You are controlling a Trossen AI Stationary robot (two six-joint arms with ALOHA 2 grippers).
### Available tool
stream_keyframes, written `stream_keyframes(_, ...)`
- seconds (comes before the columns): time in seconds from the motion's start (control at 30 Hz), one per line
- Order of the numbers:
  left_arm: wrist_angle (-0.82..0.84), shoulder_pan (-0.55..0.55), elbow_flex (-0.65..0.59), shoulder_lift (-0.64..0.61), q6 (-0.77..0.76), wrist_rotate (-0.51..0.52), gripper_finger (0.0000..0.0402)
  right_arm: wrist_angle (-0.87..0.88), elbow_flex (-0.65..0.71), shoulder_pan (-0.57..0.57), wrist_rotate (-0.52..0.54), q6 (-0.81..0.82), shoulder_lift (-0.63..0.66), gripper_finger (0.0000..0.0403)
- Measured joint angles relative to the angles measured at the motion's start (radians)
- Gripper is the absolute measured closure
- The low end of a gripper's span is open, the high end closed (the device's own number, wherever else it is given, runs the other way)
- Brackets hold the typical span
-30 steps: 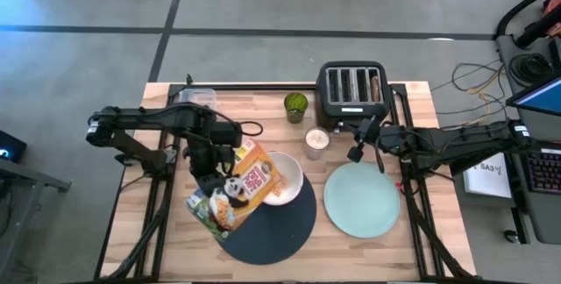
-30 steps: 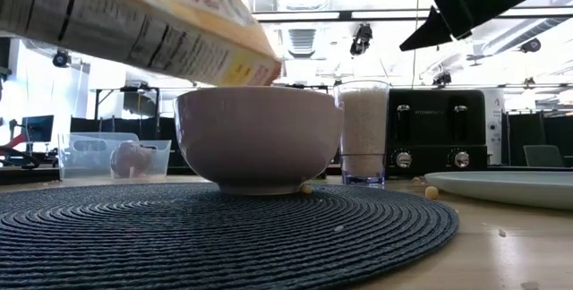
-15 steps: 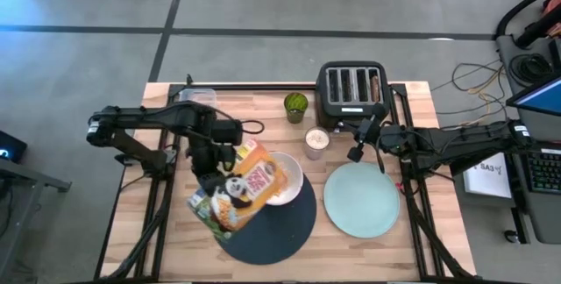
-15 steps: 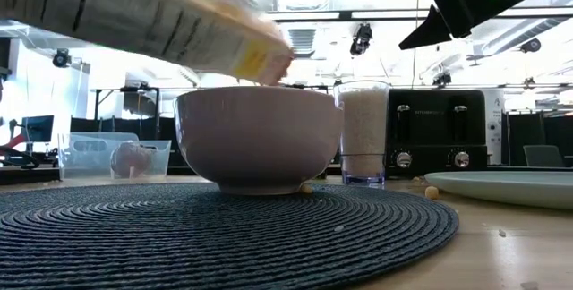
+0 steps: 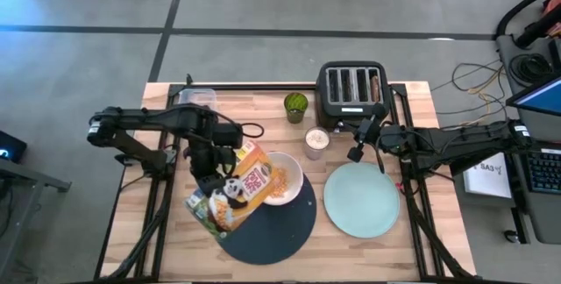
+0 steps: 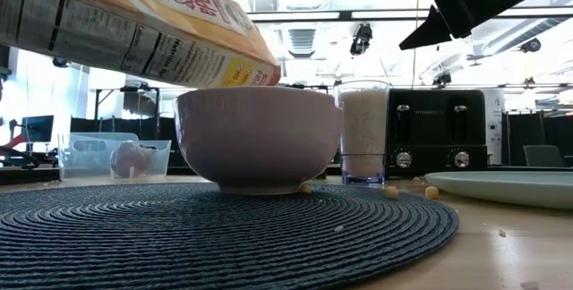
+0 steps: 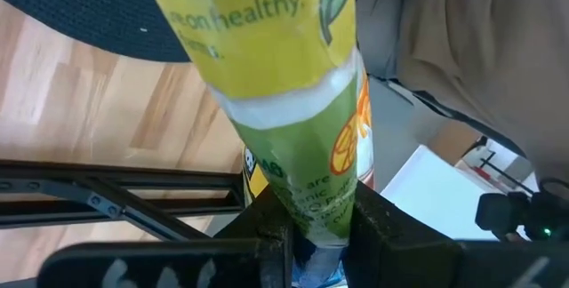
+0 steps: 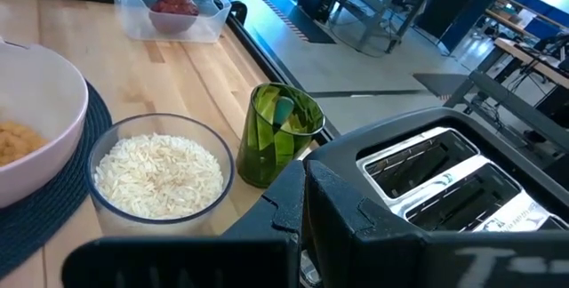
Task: Arrange a breakfast setting
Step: Pour the cereal from the yellow cereal box into the white bowl
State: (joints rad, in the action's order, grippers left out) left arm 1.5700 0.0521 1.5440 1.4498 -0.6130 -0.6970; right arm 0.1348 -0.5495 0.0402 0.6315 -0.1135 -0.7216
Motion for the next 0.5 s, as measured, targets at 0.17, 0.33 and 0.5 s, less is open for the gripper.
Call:
stream_keyframes(0.17, 0.002, 0.0, 0.0, -0.009, 0.0, 0.03, 0.0364, 0.002, 0.0, 0.0, 0.0, 0.0, 0.0, 0.0394)
stream_keyframes(0.33, -0.002, 0.0, 0.0, -0.019, 0.001, 0.019, 0.0364, 0.004, 0.0, 0.0, 0.0, -0.002, 0.0, 0.0394)
stream_keyframes(0.5, -0.007, -0.001, -0.002, -0.02, -0.009, 0.022, 0.0364, 0.005, 0.0, 0.0, 0.0, 0.0, 0.0, 0.0394)
